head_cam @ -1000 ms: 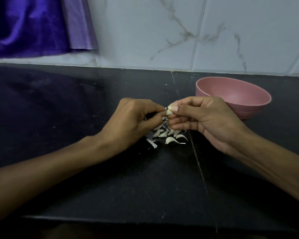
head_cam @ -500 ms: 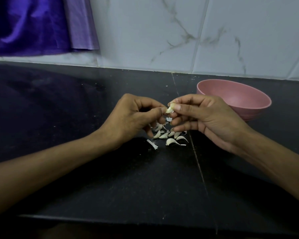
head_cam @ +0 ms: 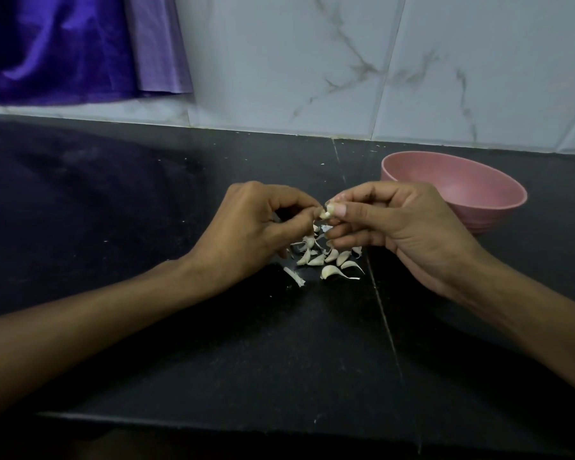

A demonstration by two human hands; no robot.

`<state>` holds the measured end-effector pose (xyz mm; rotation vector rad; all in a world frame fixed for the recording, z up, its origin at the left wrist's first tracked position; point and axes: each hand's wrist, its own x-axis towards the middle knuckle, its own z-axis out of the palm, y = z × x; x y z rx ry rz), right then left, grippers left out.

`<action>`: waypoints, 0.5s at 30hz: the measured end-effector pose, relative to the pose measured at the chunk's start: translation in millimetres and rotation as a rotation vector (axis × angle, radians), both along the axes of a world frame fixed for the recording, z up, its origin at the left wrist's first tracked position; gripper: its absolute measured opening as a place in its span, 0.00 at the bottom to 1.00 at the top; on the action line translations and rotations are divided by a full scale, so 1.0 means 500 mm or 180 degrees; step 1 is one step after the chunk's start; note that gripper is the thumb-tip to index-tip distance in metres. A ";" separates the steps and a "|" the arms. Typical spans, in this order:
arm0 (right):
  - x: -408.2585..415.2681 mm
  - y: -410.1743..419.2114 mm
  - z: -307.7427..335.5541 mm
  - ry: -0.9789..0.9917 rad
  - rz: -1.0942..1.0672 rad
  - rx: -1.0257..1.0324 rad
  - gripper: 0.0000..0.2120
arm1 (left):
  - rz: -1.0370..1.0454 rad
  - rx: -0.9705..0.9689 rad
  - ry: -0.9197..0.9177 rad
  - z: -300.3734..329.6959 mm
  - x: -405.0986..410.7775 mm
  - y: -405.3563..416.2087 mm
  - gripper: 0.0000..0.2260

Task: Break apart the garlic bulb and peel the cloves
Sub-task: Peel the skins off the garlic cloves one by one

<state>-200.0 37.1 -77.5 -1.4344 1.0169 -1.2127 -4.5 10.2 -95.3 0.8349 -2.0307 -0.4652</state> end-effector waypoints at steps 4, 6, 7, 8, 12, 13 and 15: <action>0.003 0.001 0.001 -0.0041 -0.0023 0.0006 0.12 | 0.0020 0.0295 0.0128 0.000 0.001 -0.005 0.05; 0.002 0.002 0.000 -0.0065 -0.0013 0.0027 0.12 | -0.0034 0.0474 0.0237 0.001 0.000 -0.007 0.06; 0.001 0.002 0.001 -0.0075 -0.0001 0.0040 0.12 | -0.0052 0.0574 0.0307 0.001 0.000 -0.007 0.05; 0.001 0.002 0.000 -0.0081 0.0010 0.0053 0.12 | -0.0063 0.0669 0.0376 0.002 -0.001 -0.007 0.05; -0.001 0.003 0.000 -0.0081 0.0043 0.0093 0.12 | -0.0160 0.1021 0.0660 0.005 -0.007 -0.006 0.05; -0.001 0.003 0.000 -0.0086 0.0051 0.0094 0.12 | -0.0203 0.1127 0.0753 0.005 -0.008 -0.006 0.05; 0.000 0.004 0.002 -0.0111 0.0060 0.0078 0.12 | -0.0298 0.1358 0.0954 0.006 -0.010 -0.006 0.06</action>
